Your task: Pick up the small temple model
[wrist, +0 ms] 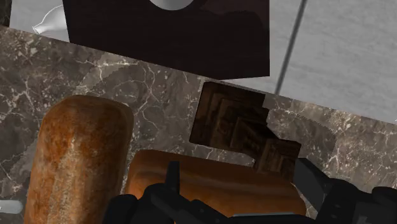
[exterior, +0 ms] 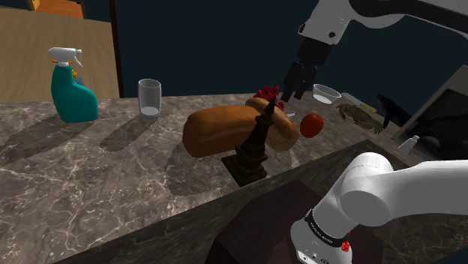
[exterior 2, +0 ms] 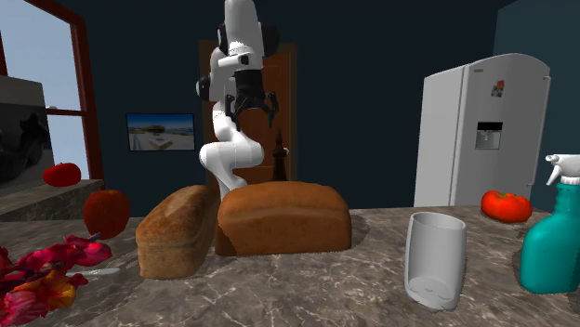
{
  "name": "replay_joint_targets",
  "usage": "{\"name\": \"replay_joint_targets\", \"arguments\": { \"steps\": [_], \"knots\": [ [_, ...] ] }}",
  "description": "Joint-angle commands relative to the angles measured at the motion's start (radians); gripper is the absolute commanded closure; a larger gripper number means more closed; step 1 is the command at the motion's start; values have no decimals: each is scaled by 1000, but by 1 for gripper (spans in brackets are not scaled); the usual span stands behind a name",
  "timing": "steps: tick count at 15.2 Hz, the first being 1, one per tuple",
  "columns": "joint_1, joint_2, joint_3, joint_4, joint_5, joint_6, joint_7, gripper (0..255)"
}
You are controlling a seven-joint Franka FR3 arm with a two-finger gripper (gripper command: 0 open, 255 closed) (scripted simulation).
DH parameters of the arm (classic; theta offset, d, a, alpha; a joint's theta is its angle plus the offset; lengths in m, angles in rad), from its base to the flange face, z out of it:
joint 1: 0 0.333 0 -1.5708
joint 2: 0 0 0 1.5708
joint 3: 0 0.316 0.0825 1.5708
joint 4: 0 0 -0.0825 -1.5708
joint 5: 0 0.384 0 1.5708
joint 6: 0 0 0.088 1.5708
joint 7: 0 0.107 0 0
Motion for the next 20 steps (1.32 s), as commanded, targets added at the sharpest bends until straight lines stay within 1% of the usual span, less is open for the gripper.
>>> {"name": "replay_joint_targets", "arguments": {
  "steps": [1, 4, 6, 7, 14, 16, 17, 20],
  "knots": [
    [0, 0, 0, 0, 0, 0, 0, 0],
    [-24, -204, 196, -188, -14, 235, 200, 0],
    [-41, -307, 351, -291, -23, 385, 344, 0],
    [-50, -339, 418, -326, -26, 443, 406, 0],
    [-30, -361, 445, -425, -5, 517, 425, 0],
    [-28, -362, 448, -433, -4, 523, 427, 0],
    [-29, -358, 449, -431, -4, 525, 427, 255],
    [-29, -358, 449, -430, -3, 524, 428, 255]
  ]
}}
